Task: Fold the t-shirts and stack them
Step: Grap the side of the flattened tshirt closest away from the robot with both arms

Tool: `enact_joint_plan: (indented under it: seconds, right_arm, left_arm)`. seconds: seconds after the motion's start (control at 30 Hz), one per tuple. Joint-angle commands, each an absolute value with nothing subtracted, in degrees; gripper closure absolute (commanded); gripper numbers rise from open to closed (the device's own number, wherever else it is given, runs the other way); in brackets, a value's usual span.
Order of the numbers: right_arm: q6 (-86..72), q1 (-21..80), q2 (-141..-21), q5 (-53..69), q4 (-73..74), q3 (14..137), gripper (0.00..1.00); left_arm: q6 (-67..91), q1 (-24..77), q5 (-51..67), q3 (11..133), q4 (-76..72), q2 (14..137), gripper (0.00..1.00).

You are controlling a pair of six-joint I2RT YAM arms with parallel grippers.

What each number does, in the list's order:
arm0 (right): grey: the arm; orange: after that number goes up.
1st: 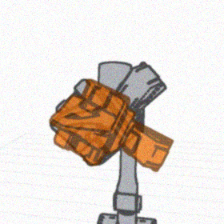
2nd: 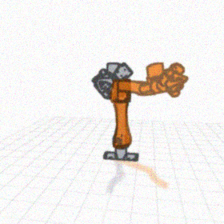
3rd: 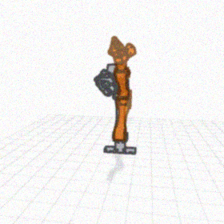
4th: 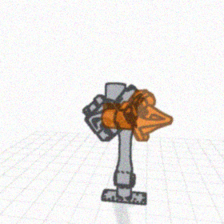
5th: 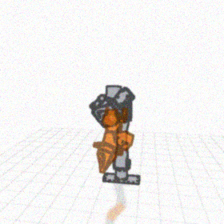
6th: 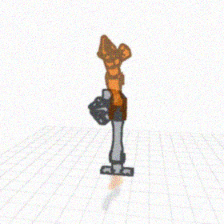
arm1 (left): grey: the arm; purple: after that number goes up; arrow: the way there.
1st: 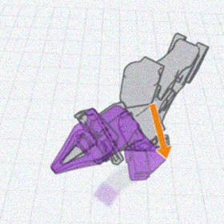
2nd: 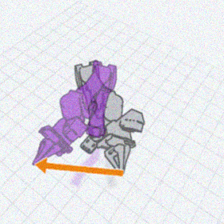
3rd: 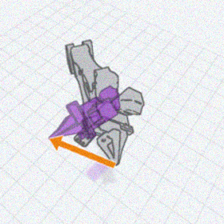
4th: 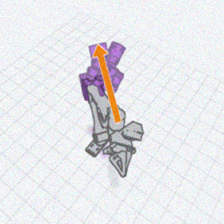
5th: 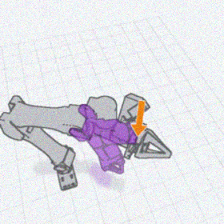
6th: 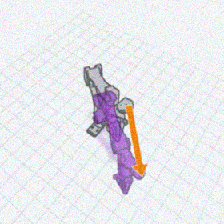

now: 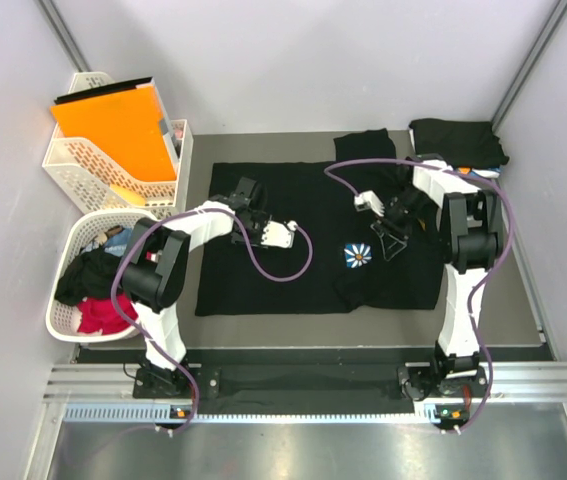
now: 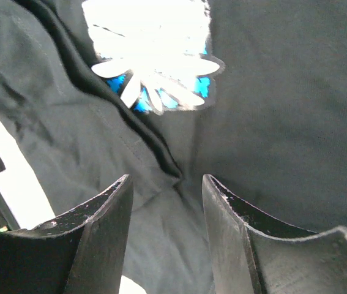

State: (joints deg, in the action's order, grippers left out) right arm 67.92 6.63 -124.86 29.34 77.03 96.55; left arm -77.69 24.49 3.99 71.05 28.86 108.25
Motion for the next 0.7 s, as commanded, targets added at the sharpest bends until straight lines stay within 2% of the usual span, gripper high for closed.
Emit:
enact_joint_plan:
  seconds: [0.0, 0.2, 0.3, 0.4, 0.53, 0.67]
  right_arm:
    - [68.29, 8.00, -124.81, 32.34, 83.67, 97.13, 0.51]
    - [68.82, 8.79, -122.96, 31.38, 83.67, 93.61, 0.54]
    - [68.91, 8.79, -122.08, 30.50, 83.76, 92.29, 0.59]
    - [69.43, 8.79, -121.12, 29.62, 83.58, 91.50, 0.67]
    - [68.91, 8.96, -120.94, 29.88, 83.58, 92.37, 0.82]
    - [67.68, 8.96, -120.76, 29.97, 83.50, 95.35, 0.86]
  left_arm:
    - [-78.83, 24.70, 4.48, 69.52, 27.60, 106.79, 0.59]
    - [-79.45, 24.70, 4.13, 68.64, 27.07, 106.35, 0.59]
    - [-79.54, 24.70, 4.13, 68.56, 26.90, 106.26, 0.59]
    - [-79.45, 24.79, 4.31, 68.47, 26.89, 106.17, 0.59]
    - [-79.63, 24.79, 4.39, 68.03, 26.72, 106.08, 0.59]
    - [-79.37, 24.79, 4.48, 67.94, 26.63, 106.08, 0.59]
